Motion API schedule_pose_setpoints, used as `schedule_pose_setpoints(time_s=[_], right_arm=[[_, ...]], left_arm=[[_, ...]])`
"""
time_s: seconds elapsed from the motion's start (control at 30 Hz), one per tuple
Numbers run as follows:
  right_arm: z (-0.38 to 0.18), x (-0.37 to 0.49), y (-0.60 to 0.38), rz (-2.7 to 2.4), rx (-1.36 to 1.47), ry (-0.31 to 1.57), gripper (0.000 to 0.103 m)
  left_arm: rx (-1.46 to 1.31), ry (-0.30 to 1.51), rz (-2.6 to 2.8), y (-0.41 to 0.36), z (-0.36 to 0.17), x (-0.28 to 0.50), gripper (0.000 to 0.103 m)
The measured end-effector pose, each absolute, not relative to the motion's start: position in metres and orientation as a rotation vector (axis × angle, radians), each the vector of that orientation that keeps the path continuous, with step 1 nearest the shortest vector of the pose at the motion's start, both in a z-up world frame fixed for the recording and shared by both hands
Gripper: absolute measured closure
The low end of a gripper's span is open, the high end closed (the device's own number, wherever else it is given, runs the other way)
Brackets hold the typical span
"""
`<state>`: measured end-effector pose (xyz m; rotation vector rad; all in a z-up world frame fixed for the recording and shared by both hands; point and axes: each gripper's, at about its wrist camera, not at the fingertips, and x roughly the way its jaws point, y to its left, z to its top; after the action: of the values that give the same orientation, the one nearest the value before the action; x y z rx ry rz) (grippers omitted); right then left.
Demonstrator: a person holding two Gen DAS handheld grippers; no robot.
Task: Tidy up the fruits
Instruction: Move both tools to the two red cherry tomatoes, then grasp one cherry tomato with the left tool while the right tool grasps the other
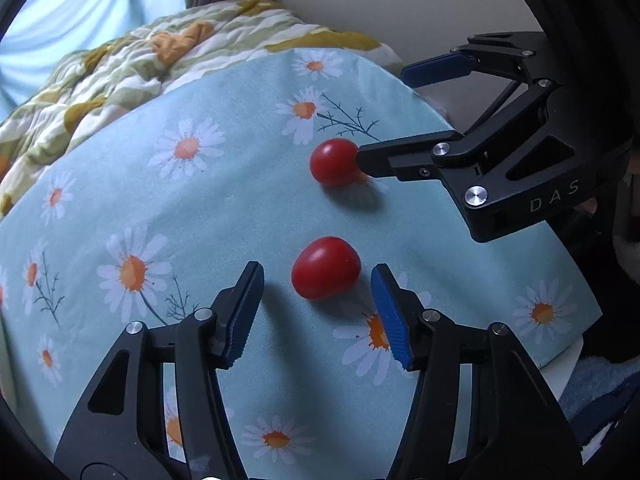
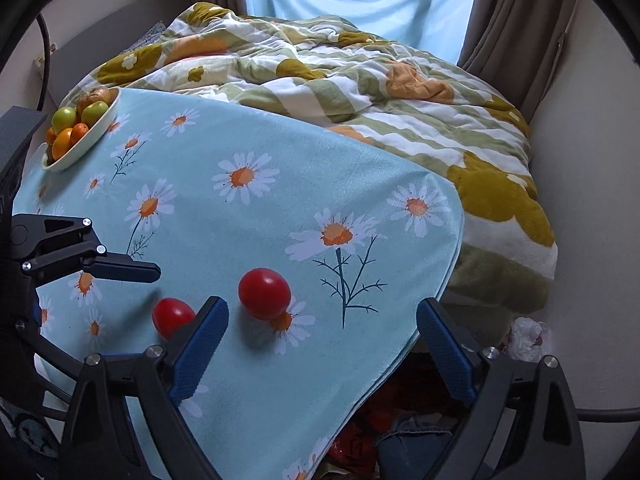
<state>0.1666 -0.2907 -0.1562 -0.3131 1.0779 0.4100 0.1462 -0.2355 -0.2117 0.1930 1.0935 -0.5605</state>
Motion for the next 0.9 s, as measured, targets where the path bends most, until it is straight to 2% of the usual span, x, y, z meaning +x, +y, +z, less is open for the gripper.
schedule_pose_setpoints(time_s=[0.1, 0.17, 0.23, 0.6, 0.9], right_arm=[[-0.159, 0.169, -0.291, 0.432, -0.324, 1.082, 0.02], [-0.16, 0.169, -0.29, 0.453, -0.332, 1.08, 0.025], [-0.161, 0.169, -0.289, 0.475, -0.338, 1.082, 0.028], [-0.171, 0.168, -0.271, 0.571, -0.37, 1.1, 0.048], [-0.18, 0.169, -0.264, 0.597, -0.359, 1.119, 0.059]], left_arm=[[0.215, 1.08, -0.557, -0.241, -0.214, 0.146, 0.048], [0.238, 1.071, -0.546, -0.244, -0.214, 0.146, 0.058], [0.243, 1.069, -0.547, -0.245, -0.213, 0.146, 0.062], [0.228, 1.079, -0.504, -0.233, -0.211, 0.138, 0.063], [0.202, 1.083, -0.471, -0.223, -0.211, 0.136, 0.063]])
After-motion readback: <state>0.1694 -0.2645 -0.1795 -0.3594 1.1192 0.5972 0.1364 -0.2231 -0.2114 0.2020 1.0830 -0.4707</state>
